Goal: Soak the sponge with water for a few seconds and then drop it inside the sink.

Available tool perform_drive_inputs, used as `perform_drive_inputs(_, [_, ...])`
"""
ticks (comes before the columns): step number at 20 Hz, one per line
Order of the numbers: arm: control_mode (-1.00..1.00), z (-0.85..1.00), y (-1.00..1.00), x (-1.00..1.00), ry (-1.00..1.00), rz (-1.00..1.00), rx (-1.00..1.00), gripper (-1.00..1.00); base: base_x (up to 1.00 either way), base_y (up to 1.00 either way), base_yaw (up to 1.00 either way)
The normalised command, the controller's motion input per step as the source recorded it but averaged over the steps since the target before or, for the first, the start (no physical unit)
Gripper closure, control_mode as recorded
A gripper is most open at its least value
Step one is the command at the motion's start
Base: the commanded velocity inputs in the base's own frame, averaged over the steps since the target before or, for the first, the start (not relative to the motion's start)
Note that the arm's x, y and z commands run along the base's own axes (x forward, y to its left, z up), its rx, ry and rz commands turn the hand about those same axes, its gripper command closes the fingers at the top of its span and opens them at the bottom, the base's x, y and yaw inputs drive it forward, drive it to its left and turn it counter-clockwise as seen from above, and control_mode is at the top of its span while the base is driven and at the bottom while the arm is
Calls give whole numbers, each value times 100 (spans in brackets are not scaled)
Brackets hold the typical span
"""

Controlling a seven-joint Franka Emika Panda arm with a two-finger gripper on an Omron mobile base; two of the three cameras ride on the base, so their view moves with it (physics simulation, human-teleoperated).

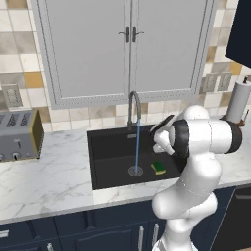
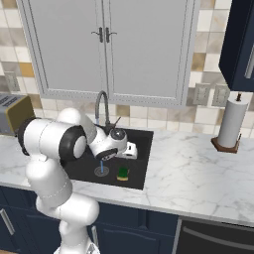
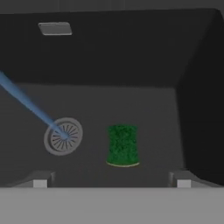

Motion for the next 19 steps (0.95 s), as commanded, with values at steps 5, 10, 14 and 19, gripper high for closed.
perform_drive_inputs(5, [-100,55,-10,-38,-5,0,0,-100,0,0,0])
perform_drive_inputs(10, [-100,47,-6,-51,-2,0,0,-100,0,0,0])
perform_drive_inputs(14, [-100,45,0,-40,0,0,-3,-100,0,0,0])
perform_drive_inputs(19, [-100,51,0,-17,0,-1,-4,-100,0,0,0])
